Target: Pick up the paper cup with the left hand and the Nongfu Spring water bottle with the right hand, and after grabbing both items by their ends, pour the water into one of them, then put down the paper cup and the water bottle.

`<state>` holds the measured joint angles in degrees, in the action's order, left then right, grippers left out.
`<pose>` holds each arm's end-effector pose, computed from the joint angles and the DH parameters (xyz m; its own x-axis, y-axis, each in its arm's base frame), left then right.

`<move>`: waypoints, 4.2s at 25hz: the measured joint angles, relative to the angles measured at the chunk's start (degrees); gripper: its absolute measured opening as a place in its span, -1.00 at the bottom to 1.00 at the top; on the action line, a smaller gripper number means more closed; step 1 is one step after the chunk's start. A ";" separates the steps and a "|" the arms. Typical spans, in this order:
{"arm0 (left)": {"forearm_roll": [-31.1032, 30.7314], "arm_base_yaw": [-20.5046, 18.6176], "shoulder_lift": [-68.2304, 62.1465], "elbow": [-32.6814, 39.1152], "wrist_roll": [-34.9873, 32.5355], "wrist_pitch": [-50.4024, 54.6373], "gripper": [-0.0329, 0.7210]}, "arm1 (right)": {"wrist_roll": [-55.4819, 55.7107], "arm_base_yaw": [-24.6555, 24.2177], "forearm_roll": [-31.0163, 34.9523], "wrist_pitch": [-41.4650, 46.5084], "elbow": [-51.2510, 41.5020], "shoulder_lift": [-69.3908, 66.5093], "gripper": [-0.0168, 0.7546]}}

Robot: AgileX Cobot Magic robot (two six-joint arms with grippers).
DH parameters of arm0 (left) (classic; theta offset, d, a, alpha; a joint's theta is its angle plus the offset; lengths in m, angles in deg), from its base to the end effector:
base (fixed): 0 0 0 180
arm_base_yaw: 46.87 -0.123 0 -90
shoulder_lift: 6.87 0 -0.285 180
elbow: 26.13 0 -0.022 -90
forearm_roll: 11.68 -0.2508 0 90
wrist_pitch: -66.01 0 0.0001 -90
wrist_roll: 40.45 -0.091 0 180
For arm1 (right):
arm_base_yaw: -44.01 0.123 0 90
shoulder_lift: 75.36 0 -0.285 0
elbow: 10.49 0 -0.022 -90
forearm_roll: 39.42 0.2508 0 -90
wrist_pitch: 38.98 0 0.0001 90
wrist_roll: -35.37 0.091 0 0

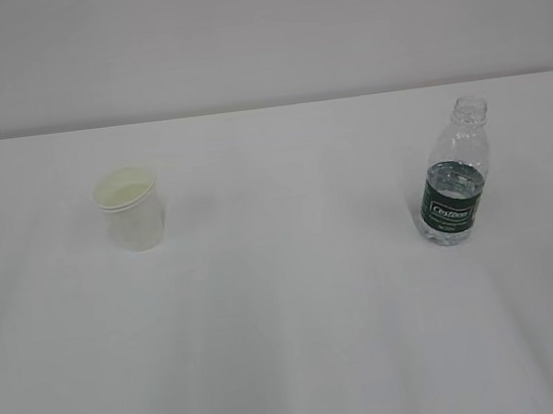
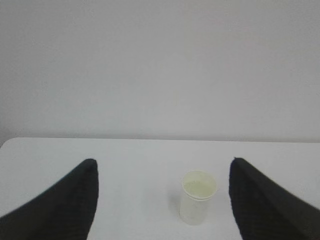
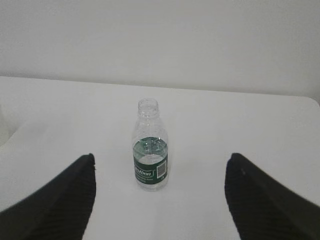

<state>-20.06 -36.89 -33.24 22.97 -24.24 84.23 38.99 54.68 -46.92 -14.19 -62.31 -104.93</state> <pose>0.0723 -0.0085 0.3281 -0.0780 -0.1317 -0.9882 0.1184 0.9830 -0.1404 0.0836 0.0107 0.2978 -0.2629 -0.1062 -0.9590 -0.1481 0.9866 -0.0686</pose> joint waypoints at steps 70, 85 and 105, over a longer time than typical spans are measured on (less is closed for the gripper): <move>11.29 0.12 18.45 -4.26 -10.23 48.80 0.34 | -0.12 0.00 2.13 40.65 3.63 21.72 0.57; 11.29 0.12 18.45 -4.26 -10.27 49.02 0.29 | -0.12 0.00 2.13 40.65 2.98 21.72 0.57; 10.49 -10.29 18.45 -4.26 -10.27 49.14 0.13 | -0.12 -9.99 2.13 40.65 2.98 21.72 0.57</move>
<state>-9.57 -47.18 -14.79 18.71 -34.51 133.36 38.87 44.69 -44.79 26.46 -59.34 -83.22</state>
